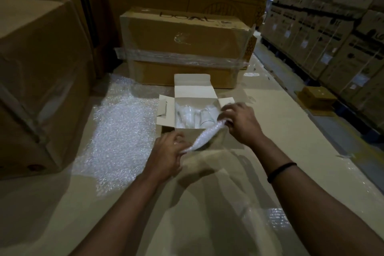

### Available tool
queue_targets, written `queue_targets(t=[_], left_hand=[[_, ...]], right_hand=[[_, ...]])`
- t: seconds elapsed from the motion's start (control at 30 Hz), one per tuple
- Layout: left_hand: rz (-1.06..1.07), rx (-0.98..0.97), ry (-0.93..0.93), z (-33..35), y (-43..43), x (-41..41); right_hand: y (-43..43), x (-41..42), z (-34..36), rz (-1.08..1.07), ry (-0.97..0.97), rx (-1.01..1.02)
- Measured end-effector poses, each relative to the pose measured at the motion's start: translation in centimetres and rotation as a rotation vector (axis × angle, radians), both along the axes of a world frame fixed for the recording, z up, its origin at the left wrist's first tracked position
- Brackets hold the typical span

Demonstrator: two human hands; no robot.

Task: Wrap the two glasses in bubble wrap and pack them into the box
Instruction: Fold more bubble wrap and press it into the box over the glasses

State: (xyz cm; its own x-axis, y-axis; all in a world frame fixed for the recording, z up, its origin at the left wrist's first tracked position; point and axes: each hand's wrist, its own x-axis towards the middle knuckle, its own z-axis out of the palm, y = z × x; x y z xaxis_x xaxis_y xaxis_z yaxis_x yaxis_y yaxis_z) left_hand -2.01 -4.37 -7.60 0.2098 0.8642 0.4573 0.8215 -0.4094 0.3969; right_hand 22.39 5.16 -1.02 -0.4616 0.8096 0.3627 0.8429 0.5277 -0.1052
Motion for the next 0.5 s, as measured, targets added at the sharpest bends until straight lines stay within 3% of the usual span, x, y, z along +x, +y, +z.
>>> queue_targets(t=[0.13,0.27,0.37,0.5], left_hand=[[0.007,0.056,0.175,2.0,2.7,0.1],[0.026,-0.063,0.315,4.2,5.9,0.8],[0.029,-0.169,0.405,5.3,8.3,1.3],[0.091,-0.32,0.451,5.7,10.7,2.1]], right_hand=[[4.2,-2.9,2.2,-0.063,-0.049,0.13],[8.6,-4.7,2.6,-0.009,-0.051,-0.038],[11.2,-5.4,2.0,0.04,-0.141,-0.05],[13.2,-6.3,0.9,-0.043,-0.239,-0.106]])
